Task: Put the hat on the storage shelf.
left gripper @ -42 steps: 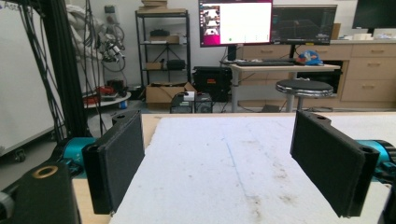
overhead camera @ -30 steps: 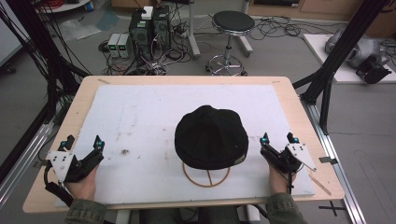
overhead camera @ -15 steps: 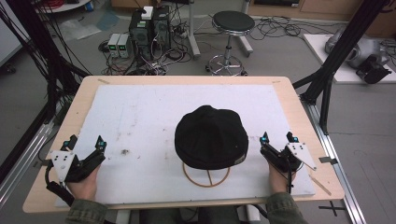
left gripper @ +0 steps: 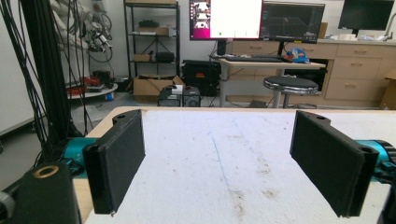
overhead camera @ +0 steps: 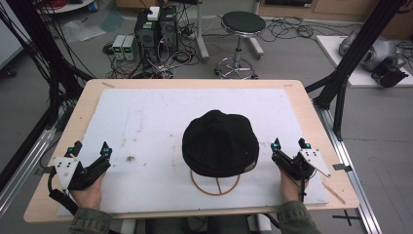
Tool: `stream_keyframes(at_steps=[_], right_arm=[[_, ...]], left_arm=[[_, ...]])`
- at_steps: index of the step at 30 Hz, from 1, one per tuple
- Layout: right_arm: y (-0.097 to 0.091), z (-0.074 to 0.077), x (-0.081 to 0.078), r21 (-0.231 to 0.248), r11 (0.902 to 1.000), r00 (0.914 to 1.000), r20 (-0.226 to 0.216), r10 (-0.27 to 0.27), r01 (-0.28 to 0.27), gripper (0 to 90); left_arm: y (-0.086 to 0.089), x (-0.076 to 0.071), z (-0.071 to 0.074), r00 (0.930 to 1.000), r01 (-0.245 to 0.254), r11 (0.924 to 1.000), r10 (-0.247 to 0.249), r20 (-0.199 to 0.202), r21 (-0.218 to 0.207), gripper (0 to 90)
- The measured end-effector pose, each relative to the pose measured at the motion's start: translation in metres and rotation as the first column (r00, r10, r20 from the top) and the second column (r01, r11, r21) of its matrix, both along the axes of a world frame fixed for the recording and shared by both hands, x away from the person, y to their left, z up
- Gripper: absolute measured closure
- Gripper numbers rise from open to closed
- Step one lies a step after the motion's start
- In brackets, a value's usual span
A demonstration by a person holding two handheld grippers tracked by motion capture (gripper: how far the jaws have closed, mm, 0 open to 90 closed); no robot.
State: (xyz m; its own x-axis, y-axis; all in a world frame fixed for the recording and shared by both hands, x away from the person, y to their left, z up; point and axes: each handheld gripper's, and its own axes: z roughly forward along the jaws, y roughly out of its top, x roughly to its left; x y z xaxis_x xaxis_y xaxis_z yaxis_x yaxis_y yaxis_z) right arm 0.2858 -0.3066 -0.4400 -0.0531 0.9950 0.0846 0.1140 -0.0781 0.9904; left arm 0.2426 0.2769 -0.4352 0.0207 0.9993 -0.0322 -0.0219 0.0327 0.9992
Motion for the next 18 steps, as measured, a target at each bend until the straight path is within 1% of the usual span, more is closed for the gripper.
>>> stream_keyframes(at_steps=[3, 12, 18], right_arm=[[-0.0005, -0.0003, 0.0000, 0.010, 1.0000, 1.0000, -0.002, 0.000, 0.000, 12.3], [-0.0012, -0.0005, 0.0003, 0.007, 1.0000, 1.0000, -0.003, 0.003, -0.003, 12.3], [-0.0013, -0.0007, 0.0017, 0.016, 0.9999, 0.9999, -0.013, 0.006, -0.005, 12.3]], left_arm=[[0.0002, 0.0001, -0.0002, 1.0000, -0.001, 1.0000, 0.001, -0.003, -0.002, 18.2], [0.0017, 0.0003, -0.0005, 1.0000, -0.003, 1.0000, 0.002, -0.009, -0.009, 18.2], [0.0029, 0.0005, -0.0014, 0.9997, 0.004, 0.9999, -0.005, -0.025, -0.012, 18.2]])
